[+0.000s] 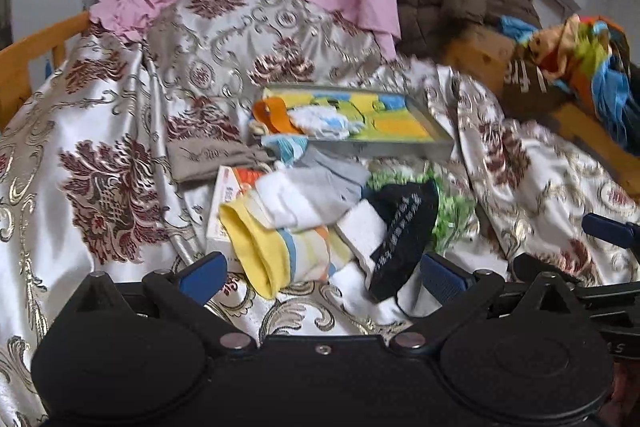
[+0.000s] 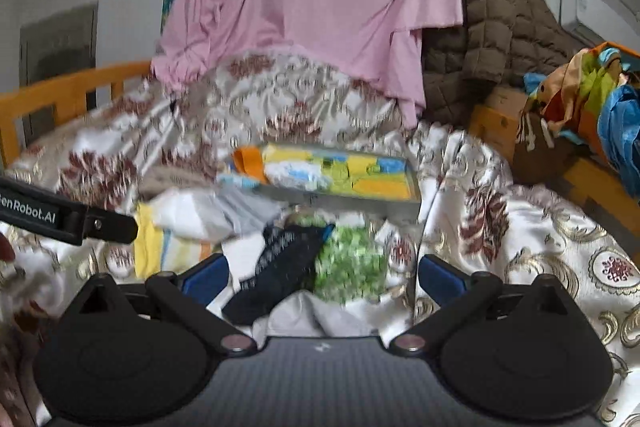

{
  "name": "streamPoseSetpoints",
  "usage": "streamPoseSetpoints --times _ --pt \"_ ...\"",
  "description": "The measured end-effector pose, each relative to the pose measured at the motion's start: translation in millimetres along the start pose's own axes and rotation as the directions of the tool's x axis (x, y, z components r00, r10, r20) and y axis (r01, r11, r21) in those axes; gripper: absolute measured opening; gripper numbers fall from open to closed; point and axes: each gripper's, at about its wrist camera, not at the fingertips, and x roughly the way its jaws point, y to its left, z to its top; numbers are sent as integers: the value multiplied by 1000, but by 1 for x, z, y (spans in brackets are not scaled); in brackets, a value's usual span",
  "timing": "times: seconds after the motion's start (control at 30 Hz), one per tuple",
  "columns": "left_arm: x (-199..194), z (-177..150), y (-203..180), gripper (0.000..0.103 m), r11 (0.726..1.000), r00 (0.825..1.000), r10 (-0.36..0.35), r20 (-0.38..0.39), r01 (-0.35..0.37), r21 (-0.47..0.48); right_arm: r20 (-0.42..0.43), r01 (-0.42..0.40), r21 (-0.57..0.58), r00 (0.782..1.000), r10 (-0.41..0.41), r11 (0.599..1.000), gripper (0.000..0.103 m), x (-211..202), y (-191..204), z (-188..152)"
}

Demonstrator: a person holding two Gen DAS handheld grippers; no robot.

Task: Organize soft objects
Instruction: 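Move both tools back over the remaining pile of soft items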

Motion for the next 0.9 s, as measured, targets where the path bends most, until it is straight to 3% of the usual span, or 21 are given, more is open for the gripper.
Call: streamPoseSetpoints --times 0.27,0.4,0.57,0.77,0.9 --pt "28 2 8 102 1000 997 -4 -80 4 -1 -207 9 -27 978 -15 1000 103 35 4 -8" --pt "42 5 9 102 999 996 7 -94 -4 40 -291 10 -5 957 -11 1000 103 53 -1 -11" --pt "54 1 1 102 990 995 15 -95 -1 139 -405 5 75 914 26 997 103 80 -17 -8" --pt "67 -6 -16 102 952 996 -6 -86 32 305 -467 -47 143 878 109 989 103 112 -34 2" --pt "77 -9 -26 102 908 997 -40 -61 61 415 -514 -121 183 834 200 976 103 135 -42 3"
